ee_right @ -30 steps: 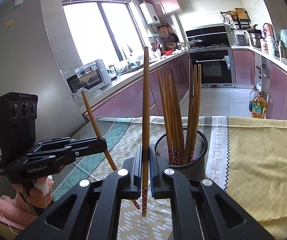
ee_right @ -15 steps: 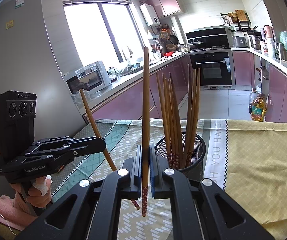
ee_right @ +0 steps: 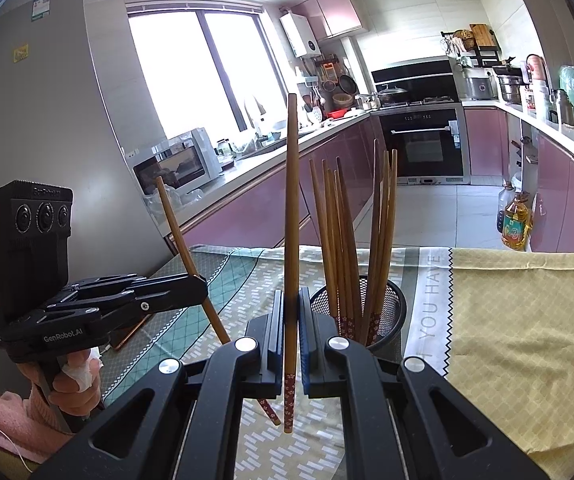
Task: Organize utensils
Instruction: 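Carry the upright chopstick over the mesh cup with the right gripper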
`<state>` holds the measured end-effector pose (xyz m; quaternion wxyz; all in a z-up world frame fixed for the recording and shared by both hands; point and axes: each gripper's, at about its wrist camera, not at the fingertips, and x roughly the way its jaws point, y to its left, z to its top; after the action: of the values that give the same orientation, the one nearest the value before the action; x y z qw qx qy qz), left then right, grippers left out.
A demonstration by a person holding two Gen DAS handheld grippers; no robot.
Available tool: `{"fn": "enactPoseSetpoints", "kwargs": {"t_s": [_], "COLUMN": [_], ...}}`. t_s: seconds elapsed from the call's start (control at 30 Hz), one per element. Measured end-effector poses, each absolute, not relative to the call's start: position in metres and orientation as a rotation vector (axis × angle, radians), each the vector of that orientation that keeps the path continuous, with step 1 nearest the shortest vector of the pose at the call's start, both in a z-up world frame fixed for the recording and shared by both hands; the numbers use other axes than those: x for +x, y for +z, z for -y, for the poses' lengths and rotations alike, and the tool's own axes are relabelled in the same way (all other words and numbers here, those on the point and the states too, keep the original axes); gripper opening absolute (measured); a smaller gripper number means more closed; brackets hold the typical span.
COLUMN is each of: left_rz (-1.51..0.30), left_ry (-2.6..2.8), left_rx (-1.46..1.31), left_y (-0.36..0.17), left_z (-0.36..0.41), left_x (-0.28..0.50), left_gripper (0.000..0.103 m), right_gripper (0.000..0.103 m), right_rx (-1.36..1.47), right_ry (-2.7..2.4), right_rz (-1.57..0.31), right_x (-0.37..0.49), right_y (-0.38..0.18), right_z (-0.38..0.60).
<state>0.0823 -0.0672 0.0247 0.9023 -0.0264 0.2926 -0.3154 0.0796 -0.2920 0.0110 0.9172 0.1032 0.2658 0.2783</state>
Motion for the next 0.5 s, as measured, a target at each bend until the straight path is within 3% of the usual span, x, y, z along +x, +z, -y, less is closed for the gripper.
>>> {"fn": "enactPoseSetpoints", "kwargs": {"t_s": [0.5], "left_rz": [-0.588], "left_ry": [-0.663], "left_rx": [-0.048], "left_y": [0.0352], "left_z": [0.073], "left_x": [0.0829], "left_gripper": [0.007], "right_gripper": [0.006], "right_rx": [0.211], "right_ry": [0.574], "right_rz": [-0.53], "right_x": [0.0824], "right_y": [0.0178], "right_z": [0.2959]}}
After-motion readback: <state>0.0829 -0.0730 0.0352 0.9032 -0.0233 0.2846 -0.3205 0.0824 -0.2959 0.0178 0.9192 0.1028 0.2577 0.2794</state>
